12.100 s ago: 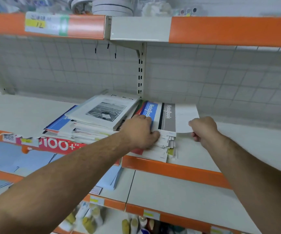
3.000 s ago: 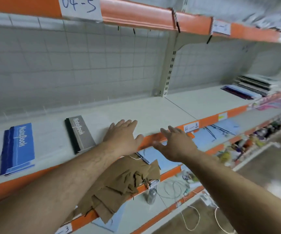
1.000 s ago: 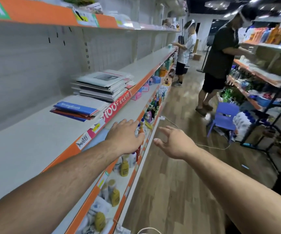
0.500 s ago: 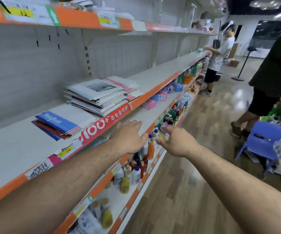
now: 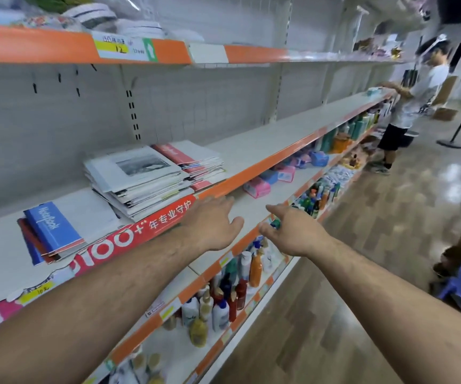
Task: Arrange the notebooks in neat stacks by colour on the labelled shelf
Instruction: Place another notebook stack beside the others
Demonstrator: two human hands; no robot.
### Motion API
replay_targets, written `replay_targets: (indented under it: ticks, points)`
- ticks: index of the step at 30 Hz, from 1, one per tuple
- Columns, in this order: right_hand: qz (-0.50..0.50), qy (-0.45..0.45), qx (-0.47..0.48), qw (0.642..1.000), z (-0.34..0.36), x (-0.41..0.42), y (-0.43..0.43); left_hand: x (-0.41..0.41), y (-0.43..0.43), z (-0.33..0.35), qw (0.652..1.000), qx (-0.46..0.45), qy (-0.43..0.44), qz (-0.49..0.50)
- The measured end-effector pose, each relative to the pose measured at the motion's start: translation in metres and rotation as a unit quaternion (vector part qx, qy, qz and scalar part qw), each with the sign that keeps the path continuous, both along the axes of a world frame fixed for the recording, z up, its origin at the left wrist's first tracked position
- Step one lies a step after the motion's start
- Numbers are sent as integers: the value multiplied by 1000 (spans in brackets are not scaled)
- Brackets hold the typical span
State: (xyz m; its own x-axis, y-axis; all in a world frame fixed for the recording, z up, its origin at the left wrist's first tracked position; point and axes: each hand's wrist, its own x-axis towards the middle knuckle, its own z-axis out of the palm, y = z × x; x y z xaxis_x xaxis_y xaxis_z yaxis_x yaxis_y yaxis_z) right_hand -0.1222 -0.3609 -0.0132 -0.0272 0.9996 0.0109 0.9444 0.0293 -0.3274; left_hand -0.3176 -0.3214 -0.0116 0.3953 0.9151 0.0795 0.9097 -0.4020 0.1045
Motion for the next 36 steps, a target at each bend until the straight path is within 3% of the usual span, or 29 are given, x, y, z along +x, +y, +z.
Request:
replay_targets:
  ticks: [10, 23, 30, 36]
  points:
    - [2, -19, 23, 1000, 17, 31, 115, 45, 134, 6, 999, 25, -36, -15]
    - [55, 19, 24, 998, 27, 3, 278, 23, 242, 21, 998, 20, 10, 61]
    - [151, 75, 33, 985, 16, -26, 349, 2, 254, 22, 981, 14, 18, 194]
    - [165, 241, -32, 956, 14, -40, 387, 3, 246, 31, 938, 10, 5, 347]
